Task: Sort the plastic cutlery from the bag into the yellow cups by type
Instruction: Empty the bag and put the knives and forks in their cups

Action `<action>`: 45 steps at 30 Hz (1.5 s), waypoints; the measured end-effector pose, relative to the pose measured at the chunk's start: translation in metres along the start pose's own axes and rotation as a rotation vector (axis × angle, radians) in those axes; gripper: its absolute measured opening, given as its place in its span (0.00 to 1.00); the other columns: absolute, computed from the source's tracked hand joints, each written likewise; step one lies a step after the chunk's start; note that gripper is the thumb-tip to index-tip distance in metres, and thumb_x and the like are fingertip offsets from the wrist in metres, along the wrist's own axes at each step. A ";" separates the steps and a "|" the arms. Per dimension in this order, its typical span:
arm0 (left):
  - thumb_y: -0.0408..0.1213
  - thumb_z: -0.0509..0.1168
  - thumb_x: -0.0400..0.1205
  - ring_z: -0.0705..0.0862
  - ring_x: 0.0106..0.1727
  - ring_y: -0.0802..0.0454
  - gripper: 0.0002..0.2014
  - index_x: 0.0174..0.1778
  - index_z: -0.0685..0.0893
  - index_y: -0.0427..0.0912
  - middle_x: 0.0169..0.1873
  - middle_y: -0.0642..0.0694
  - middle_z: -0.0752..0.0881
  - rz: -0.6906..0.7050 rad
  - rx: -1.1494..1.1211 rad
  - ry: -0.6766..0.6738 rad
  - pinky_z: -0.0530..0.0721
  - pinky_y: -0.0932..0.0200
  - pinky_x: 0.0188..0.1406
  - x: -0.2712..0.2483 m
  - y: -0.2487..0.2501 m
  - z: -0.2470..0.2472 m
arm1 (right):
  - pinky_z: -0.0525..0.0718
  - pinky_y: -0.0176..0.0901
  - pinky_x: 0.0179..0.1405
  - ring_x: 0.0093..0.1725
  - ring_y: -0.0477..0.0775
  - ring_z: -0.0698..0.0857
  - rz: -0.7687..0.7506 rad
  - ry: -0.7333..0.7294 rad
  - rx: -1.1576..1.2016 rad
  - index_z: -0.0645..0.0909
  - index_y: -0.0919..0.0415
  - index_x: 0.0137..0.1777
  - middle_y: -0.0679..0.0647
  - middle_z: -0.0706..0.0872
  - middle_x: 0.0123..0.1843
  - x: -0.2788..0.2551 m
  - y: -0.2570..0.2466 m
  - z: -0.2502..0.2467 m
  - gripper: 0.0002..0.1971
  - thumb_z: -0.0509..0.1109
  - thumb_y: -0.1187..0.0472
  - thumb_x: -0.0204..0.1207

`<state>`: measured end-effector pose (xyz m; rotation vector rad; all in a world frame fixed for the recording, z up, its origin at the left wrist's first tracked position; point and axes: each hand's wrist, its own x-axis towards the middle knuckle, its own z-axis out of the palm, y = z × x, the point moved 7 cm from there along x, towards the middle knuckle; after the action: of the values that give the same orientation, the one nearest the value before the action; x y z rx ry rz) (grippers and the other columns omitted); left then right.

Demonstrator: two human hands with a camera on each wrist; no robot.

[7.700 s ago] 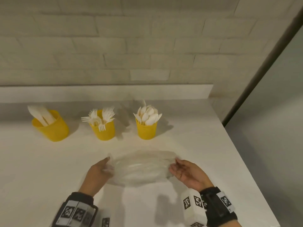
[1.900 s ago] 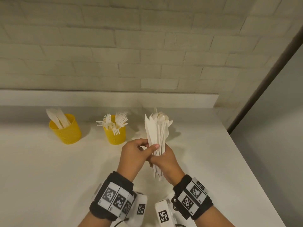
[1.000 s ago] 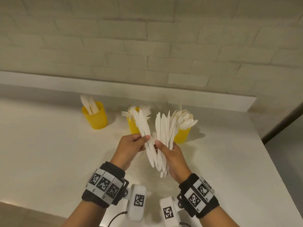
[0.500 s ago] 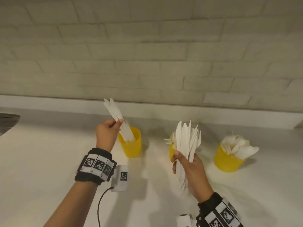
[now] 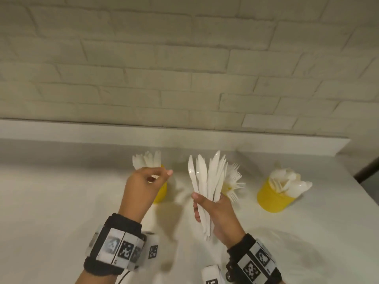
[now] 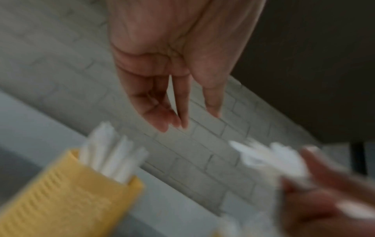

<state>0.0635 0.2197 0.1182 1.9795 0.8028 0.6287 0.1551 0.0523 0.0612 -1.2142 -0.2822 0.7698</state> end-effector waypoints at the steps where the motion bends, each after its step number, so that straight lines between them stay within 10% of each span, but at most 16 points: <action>1: 0.49 0.70 0.73 0.83 0.34 0.68 0.03 0.36 0.88 0.58 0.37 0.60 0.87 -0.051 -0.082 -0.129 0.75 0.75 0.37 -0.011 0.004 0.017 | 0.74 0.41 0.21 0.21 0.54 0.74 0.006 -0.027 -0.006 0.80 0.68 0.43 0.59 0.78 0.25 0.000 0.002 0.003 0.11 0.78 0.66 0.65; 4: 0.48 0.71 0.73 0.78 0.30 0.61 0.13 0.28 0.88 0.44 0.25 0.50 0.83 -0.192 -0.266 -0.366 0.75 0.66 0.34 -0.033 0.003 0.055 | 0.76 0.40 0.21 0.22 0.54 0.77 0.021 -0.105 -0.034 0.83 0.67 0.48 0.59 0.80 0.26 -0.002 0.006 0.013 0.14 0.78 0.65 0.62; 10: 0.38 0.74 0.72 0.74 0.25 0.53 0.17 0.18 0.80 0.43 0.17 0.47 0.78 -0.245 -0.428 -0.294 0.75 0.60 0.32 -0.047 -0.005 0.053 | 0.80 0.41 0.22 0.23 0.54 0.82 0.013 -0.182 -0.084 0.82 0.71 0.53 0.59 0.85 0.27 -0.008 0.008 0.020 0.20 0.78 0.65 0.61; 15: 0.35 0.68 0.77 0.82 0.29 0.49 0.15 0.34 0.84 0.23 0.28 0.34 0.84 -0.189 -0.467 -0.214 0.84 0.66 0.37 -0.053 -0.002 0.041 | 0.81 0.43 0.21 0.22 0.58 0.82 -0.009 -0.180 -0.061 0.83 0.70 0.49 0.63 0.84 0.26 -0.010 0.011 0.027 0.19 0.78 0.56 0.64; 20: 0.34 0.66 0.78 0.89 0.44 0.37 0.13 0.39 0.86 0.24 0.39 0.28 0.89 -0.176 -0.414 -0.132 0.89 0.52 0.49 -0.052 -0.009 0.029 | 0.82 0.46 0.29 0.28 0.58 0.86 -0.019 -0.088 -0.113 0.84 0.67 0.52 0.61 0.89 0.32 -0.006 0.022 0.023 0.27 0.76 0.44 0.62; 27: 0.30 0.67 0.78 0.90 0.46 0.44 0.07 0.44 0.90 0.35 0.43 0.36 0.91 -0.240 -0.564 -0.061 0.89 0.56 0.45 -0.055 -0.016 0.030 | 0.85 0.59 0.51 0.43 0.57 0.88 -0.061 -0.106 -0.208 0.87 0.50 0.53 0.56 0.92 0.45 0.001 0.022 0.027 0.19 0.77 0.47 0.62; 36: 0.35 0.69 0.77 0.89 0.45 0.47 0.12 0.42 0.87 0.26 0.41 0.34 0.89 -0.317 -0.579 -0.152 0.89 0.56 0.46 -0.049 -0.023 0.035 | 0.83 0.30 0.45 0.50 0.39 0.89 -0.156 -0.171 -0.354 0.83 0.46 0.51 0.41 0.92 0.45 0.009 0.004 0.031 0.15 0.77 0.64 0.69; 45: 0.31 0.69 0.76 0.90 0.39 0.48 0.06 0.41 0.89 0.32 0.40 0.36 0.91 -0.340 -0.555 -0.123 0.88 0.61 0.34 -0.031 -0.022 0.030 | 0.87 0.36 0.43 0.45 0.43 0.90 -0.190 -0.084 -0.351 0.83 0.51 0.51 0.45 0.91 0.44 0.012 0.002 0.027 0.12 0.77 0.64 0.69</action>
<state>0.0572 0.1887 0.0812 1.3274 0.7656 0.4596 0.1472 0.0798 0.0665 -1.4610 -0.6126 0.6217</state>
